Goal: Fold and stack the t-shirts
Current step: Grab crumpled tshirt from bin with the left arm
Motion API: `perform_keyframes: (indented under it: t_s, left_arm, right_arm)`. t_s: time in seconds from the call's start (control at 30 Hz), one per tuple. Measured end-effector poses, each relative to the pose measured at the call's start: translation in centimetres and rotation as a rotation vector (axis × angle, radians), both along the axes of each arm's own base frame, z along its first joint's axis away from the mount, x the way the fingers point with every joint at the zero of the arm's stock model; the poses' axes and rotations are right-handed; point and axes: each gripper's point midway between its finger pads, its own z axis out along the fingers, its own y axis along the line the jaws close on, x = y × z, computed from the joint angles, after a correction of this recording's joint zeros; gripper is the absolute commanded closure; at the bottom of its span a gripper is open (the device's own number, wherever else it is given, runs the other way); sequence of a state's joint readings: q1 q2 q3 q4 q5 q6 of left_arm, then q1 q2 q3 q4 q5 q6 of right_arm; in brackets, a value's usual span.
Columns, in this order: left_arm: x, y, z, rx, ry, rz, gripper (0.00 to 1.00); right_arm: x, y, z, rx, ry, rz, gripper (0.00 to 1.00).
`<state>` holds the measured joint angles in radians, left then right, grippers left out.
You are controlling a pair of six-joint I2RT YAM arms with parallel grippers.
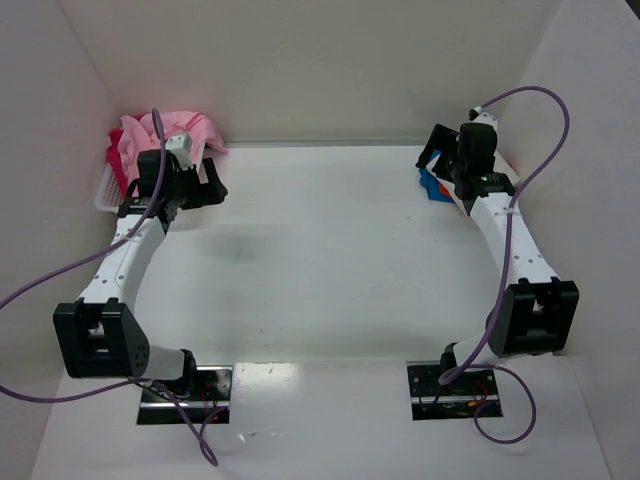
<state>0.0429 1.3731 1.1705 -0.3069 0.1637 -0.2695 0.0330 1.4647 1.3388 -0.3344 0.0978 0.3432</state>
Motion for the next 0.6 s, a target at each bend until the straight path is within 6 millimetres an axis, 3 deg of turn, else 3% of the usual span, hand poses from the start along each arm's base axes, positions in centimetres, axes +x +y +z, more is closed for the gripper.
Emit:
perform_keyframes:
  t_s: [0.43,0.6]
  left_arm:
    - [1.0,2.1,2.4,0.065,-0.049,0.104,0.00]
    - [3.5,4.8,5.6,0.133,-0.089,0.223,0.00]
  right_arm:
    - [0.0,1.0,-0.2,0.027,0.002,0.047,0.00]
    - [-0.1,1.3,-0.3,0.036,-0.002,0.064,0.00]
